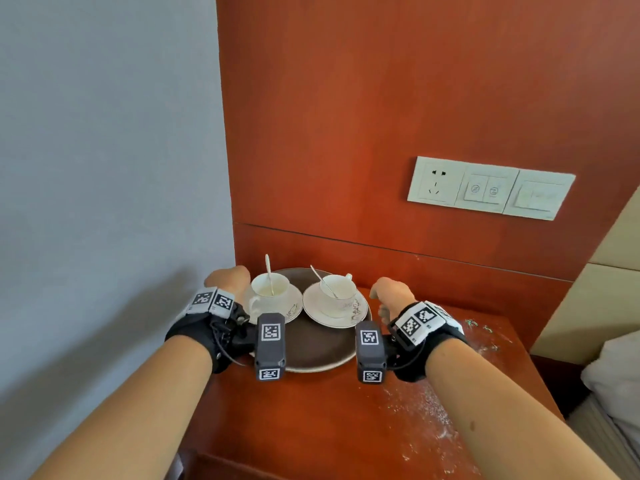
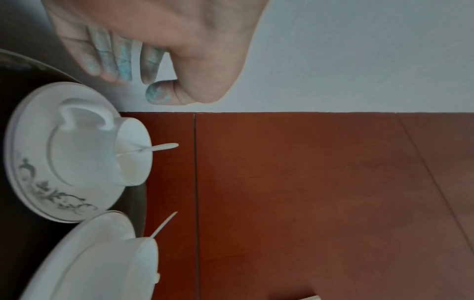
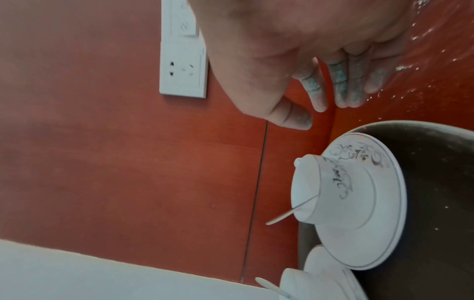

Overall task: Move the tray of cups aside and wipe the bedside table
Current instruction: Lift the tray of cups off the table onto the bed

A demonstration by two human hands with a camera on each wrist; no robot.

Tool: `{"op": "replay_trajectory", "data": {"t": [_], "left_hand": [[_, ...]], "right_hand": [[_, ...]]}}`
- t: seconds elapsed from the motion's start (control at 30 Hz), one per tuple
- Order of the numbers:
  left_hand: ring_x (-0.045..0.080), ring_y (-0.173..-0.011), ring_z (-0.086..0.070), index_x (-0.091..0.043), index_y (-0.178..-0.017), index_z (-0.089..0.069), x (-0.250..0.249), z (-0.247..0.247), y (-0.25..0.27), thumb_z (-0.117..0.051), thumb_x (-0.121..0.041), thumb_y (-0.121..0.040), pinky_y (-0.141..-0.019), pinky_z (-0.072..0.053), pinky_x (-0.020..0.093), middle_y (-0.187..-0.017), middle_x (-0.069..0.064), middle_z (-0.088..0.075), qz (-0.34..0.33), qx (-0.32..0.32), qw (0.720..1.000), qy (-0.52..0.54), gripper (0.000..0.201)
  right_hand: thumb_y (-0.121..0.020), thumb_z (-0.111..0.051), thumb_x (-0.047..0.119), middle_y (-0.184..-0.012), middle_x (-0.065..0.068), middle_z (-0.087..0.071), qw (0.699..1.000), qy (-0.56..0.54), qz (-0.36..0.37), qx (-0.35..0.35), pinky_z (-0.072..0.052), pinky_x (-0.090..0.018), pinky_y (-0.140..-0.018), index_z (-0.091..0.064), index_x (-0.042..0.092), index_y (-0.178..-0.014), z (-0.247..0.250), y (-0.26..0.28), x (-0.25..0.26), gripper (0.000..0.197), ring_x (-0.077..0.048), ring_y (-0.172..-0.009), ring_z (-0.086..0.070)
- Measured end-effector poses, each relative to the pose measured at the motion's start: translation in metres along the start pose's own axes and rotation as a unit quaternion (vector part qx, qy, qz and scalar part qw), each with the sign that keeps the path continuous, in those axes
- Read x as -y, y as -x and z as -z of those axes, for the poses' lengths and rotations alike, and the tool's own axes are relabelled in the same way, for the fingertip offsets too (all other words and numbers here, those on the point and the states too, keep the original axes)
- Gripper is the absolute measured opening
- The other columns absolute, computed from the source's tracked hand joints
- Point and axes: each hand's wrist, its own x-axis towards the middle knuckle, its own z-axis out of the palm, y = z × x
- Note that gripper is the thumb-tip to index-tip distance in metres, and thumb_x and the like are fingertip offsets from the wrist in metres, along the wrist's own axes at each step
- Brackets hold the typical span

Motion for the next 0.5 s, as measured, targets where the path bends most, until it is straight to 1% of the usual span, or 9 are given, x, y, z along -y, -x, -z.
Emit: {"op": "replay_trajectory", "data": {"t": [0.1, 0.13, 0.2, 0.23, 0.3, 0.33, 0.4, 0.47, 0.5], "left_hand": [[0.030, -0.100, -0.062, -0.003, -0.116, -0.061, 0.012, -0.004, -0.014, -0.053, -0.016, -0.094, -0.080, -0.045, 0.030, -0.112, 0.011, -0.065, -0.010, 0.002, 0.981, -0.196, 0.027], [0.030, -0.097, -0.060, -0.003, -0.117, -0.061, 0.014, -0.004, -0.017, -0.053, -0.016, -0.094, -0.080, -0.044, 0.030, -0.106, 0.010, -0.063, -0.015, 0.017, 0.970, -0.243, 0.027], [0.025, -0.086, -0.050, -0.002, -0.105, -0.062, 0.020, -0.008, -0.026, -0.053, -0.014, -0.095, -0.076, -0.038, 0.026, -0.086, 0.006, -0.054, -0.028, 0.013, 0.970, -0.240, 0.019], [0.023, -0.084, -0.048, -0.003, -0.090, -0.060, 0.023, -0.008, -0.025, -0.054, -0.013, -0.095, -0.075, -0.037, 0.025, -0.080, 0.004, -0.051, -0.022, 0.011, 0.974, -0.224, 0.012], [0.025, -0.084, -0.052, -0.011, -0.065, -0.043, 0.029, -0.008, -0.031, -0.054, -0.010, -0.094, -0.073, -0.039, 0.028, -0.075, 0.005, -0.052, -0.022, 0.049, 0.948, -0.312, 0.031], [0.029, -0.087, -0.057, -0.012, -0.062, -0.040, 0.030, -0.008, -0.030, -0.054, -0.009, -0.094, -0.072, -0.041, 0.032, -0.080, 0.011, -0.058, -0.056, 0.061, 0.939, -0.333, 0.035], [0.032, -0.103, -0.062, -0.004, -0.078, -0.057, 0.030, -0.007, -0.038, -0.050, -0.008, -0.096, -0.070, -0.047, 0.035, -0.107, 0.023, -0.064, -0.059, 0.075, 0.938, -0.333, 0.019], [0.033, -0.119, -0.059, 0.005, -0.116, -0.061, 0.034, -0.009, -0.043, -0.048, -0.008, -0.097, -0.083, -0.051, 0.033, -0.128, 0.021, -0.061, -0.042, 0.070, 0.940, -0.331, 0.027], [0.031, -0.123, -0.057, 0.004, -0.123, -0.058, 0.036, -0.010, -0.044, -0.047, -0.008, -0.098, -0.093, -0.048, 0.031, -0.130, 0.019, -0.060, -0.032, 0.054, 0.949, -0.310, 0.031]], "right_hand": [[-0.092, -0.051, 0.012, -0.076, 0.002, -0.049, 0.998, -0.019, 0.021, 0.052, -0.047, -0.026, -0.059, -0.062, 0.011, -0.110, -0.012, -0.023, -0.010, 0.021, -0.012, -0.064, -0.048], [-0.092, -0.052, 0.013, -0.077, 0.003, -0.050, 0.999, -0.007, 0.026, 0.046, -0.047, -0.026, -0.059, -0.063, 0.012, -0.110, -0.014, -0.027, -0.014, 0.020, -0.011, -0.064, -0.049], [-0.094, -0.051, 0.013, -0.077, 0.004, -0.051, 0.999, 0.012, 0.031, 0.041, -0.048, -0.025, -0.058, -0.061, 0.014, -0.096, -0.015, -0.033, -0.013, 0.011, -0.011, -0.064, -0.050], [-0.095, -0.049, 0.013, -0.080, 0.003, -0.054, 0.998, 0.045, 0.036, 0.036, -0.048, -0.024, -0.060, -0.061, 0.013, -0.092, -0.016, -0.037, -0.011, 0.012, -0.012, -0.065, -0.051], [-0.096, -0.045, 0.008, -0.078, -0.002, -0.061, 0.983, 0.180, 0.014, 0.016, -0.046, -0.026, -0.066, -0.058, 0.005, -0.075, -0.019, -0.037, -0.004, 0.024, -0.016, -0.064, -0.052], [-0.095, -0.043, 0.005, -0.066, -0.003, -0.061, 0.973, 0.229, 0.006, -0.006, -0.044, -0.025, -0.065, -0.051, 0.006, -0.064, -0.019, -0.037, -0.001, 0.032, -0.017, -0.060, -0.050], [-0.095, -0.041, 0.003, -0.040, 0.002, -0.053, 0.955, 0.295, 0.021, -0.005, -0.041, -0.024, -0.064, -0.042, 0.009, -0.057, -0.020, -0.037, 0.002, 0.039, -0.013, -0.055, -0.045], [-0.096, -0.043, 0.005, -0.050, 0.004, -0.052, 0.960, 0.278, 0.003, 0.035, -0.043, -0.024, -0.067, -0.042, 0.014, -0.060, -0.022, -0.045, -0.005, 0.037, -0.010, -0.058, -0.044], [-0.095, -0.046, 0.006, -0.061, 0.004, -0.051, 0.969, 0.244, 0.007, 0.045, -0.043, -0.022, -0.065, -0.043, 0.016, -0.062, -0.023, -0.048, -0.010, 0.035, -0.010, -0.061, -0.047]]}}
